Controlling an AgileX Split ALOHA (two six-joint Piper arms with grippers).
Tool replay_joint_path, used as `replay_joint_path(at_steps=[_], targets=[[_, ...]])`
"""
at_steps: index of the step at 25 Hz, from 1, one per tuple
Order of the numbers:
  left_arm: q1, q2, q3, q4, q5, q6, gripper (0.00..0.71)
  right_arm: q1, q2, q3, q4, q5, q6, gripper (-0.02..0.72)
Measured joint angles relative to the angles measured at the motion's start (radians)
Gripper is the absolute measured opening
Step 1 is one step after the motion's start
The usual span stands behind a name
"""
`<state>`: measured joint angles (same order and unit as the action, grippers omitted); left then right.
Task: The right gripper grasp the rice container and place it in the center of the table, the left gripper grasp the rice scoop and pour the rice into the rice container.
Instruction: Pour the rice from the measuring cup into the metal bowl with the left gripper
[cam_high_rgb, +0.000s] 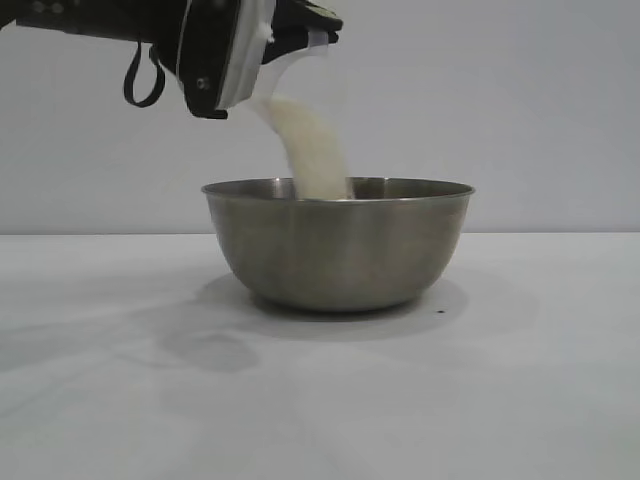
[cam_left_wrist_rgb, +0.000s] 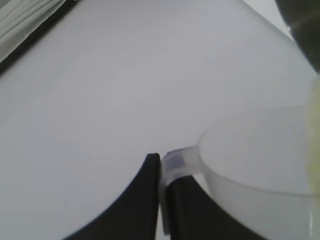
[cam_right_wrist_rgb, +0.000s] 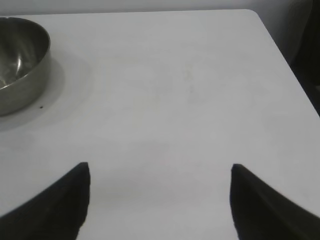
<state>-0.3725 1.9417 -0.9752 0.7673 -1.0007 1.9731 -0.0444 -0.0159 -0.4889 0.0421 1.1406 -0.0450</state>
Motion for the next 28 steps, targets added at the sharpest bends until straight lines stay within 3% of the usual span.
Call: replay_joint_path(at_steps=[19,25,28], targets=[[-0.002,0.000,-0.004,0.166,0.079,0.093,0.000,0.000,0.000,0.000,0.000,0.000,0.000,0.515],[-0.010,0.000,-0.004,0.146,0.075,0.066,0.000,0.000,0.000,0.000,0.000,0.000,0.000,0.515],[-0.010,0.000,-0.004,0.055,0.043,-0.080,0.000,0.000,0.000,0.000,0.000,0.000,0.000,0.515]])
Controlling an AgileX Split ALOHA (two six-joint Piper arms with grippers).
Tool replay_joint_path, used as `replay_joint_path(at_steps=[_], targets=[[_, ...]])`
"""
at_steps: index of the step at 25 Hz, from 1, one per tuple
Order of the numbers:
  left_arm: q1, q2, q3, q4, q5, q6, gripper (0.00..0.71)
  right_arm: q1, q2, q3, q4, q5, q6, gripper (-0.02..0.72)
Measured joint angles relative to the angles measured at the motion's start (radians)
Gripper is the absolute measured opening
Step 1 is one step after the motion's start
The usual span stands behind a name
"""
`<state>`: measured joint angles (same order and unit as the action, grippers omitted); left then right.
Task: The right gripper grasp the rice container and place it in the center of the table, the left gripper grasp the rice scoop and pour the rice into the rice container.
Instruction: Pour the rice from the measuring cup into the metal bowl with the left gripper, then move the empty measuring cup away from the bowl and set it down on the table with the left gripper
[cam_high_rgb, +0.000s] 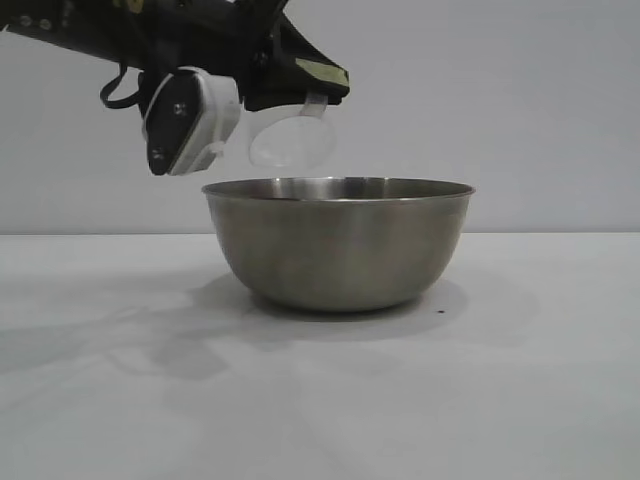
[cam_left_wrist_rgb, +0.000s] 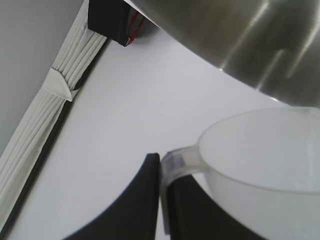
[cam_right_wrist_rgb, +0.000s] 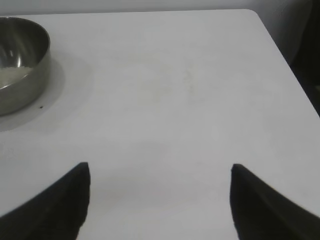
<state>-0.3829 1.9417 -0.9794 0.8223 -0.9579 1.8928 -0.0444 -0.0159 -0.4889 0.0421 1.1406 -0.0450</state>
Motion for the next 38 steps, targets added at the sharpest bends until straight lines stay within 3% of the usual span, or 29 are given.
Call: replay_joint_path(at_steps=[8,13,19,23,29,38], targets=[[0.000,0.000,0.000,-0.315,-0.162,-0.699,0.000,0.000,0.000,0.000,0.000,0.000,0.000,0.515],[-0.001,0.000,0.032,-0.579,-0.179,-1.046,0.000,0.000,0.000,0.000,0.000,0.000,0.000,0.515],[-0.001,0.012,0.038,-1.021,-0.179,-1.338,0.000,0.000,0.000,0.000,0.000,0.000,0.000,0.515],[-0.001,0.015,0.038,-1.246,-0.133,-1.413,0.000,0.000,0.000,0.000,0.000,0.000,0.000,0.515],[-0.001,0.061,0.049,-1.328,-0.051,-1.488,0.000,0.000,0.000,0.000,0.000,0.000,0.000,0.515],[-0.001,0.128,0.197,-1.288,-0.171,-1.636,0.000,0.000,0.000,0.000,0.000,0.000,0.000,0.515]])
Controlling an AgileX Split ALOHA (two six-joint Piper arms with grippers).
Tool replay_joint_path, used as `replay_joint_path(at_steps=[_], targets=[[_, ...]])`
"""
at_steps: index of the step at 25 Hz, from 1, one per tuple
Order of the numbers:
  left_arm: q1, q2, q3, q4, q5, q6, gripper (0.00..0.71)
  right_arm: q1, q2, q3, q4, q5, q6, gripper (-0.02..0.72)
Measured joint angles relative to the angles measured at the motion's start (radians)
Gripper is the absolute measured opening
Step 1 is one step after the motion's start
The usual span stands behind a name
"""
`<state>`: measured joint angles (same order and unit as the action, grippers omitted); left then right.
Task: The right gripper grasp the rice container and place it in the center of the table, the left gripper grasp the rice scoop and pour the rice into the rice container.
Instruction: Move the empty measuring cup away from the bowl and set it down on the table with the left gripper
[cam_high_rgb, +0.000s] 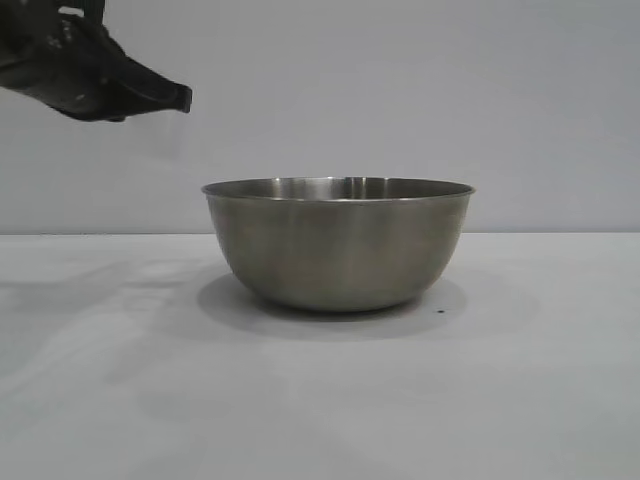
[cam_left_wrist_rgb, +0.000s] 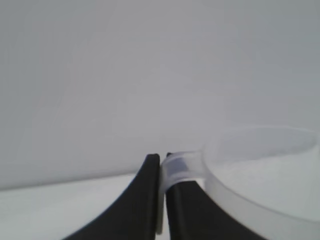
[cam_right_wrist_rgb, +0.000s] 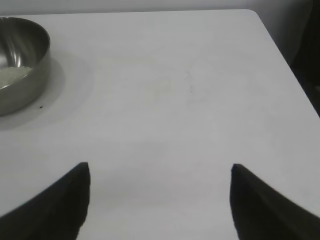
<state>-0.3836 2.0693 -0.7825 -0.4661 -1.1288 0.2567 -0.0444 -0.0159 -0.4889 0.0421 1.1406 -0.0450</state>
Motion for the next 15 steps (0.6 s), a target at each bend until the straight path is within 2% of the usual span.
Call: replay_joint_path(at_steps=[8,15], targets=[[0.000,0.082,0.022,0.013,-0.005,-0.054,0.000,0.000,0.000,0.000,0.000,0.000,0.000,0.515],[0.022,0.118,0.022,0.052,-0.005,-0.125,0.000,0.000,0.000,0.000,0.000,0.000,0.000,0.515]])
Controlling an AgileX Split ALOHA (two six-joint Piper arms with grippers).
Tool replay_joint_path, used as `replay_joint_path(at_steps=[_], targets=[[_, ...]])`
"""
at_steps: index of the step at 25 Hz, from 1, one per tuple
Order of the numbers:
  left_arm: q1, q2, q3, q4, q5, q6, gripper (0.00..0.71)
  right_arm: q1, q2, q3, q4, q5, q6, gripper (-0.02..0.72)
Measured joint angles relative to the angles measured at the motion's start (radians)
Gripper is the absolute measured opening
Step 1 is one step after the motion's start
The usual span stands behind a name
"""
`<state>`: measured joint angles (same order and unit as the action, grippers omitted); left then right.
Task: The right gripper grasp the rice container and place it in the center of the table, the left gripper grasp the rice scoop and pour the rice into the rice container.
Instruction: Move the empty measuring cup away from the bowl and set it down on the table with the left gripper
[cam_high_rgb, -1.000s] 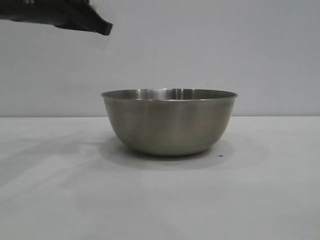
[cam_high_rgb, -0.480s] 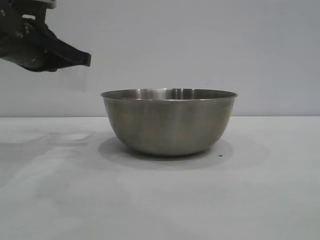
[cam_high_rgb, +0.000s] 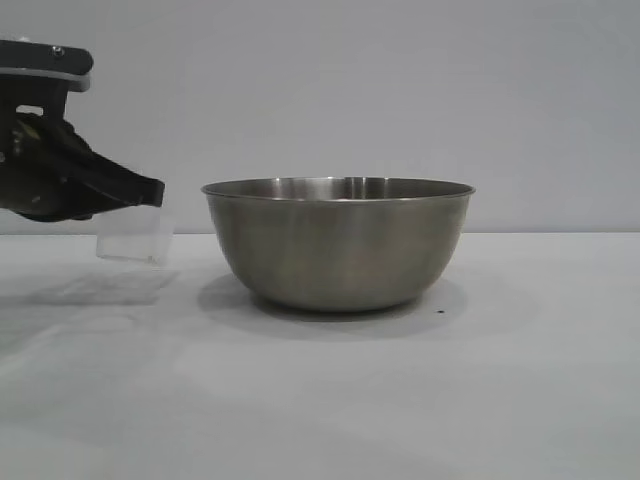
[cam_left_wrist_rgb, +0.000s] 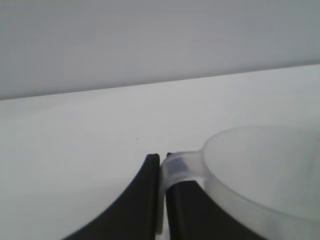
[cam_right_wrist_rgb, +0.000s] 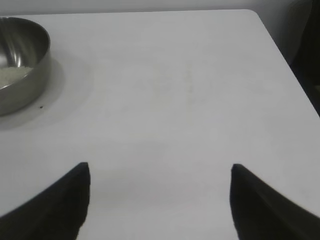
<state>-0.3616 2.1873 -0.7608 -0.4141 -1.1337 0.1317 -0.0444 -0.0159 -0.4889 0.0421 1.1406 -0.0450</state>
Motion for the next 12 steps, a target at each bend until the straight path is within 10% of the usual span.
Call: replay_joint_path(at_steps=[7,12], targets=[[0.000,0.014,0.000,0.006,-0.002,-0.005,0.000,0.000,0.000,0.000,0.000,0.000,0.000,0.515],[0.000,0.014,0.012,0.013,-0.002,-0.005,0.237,0.000,0.000,0.000,0.000,0.000,0.000,0.515]])
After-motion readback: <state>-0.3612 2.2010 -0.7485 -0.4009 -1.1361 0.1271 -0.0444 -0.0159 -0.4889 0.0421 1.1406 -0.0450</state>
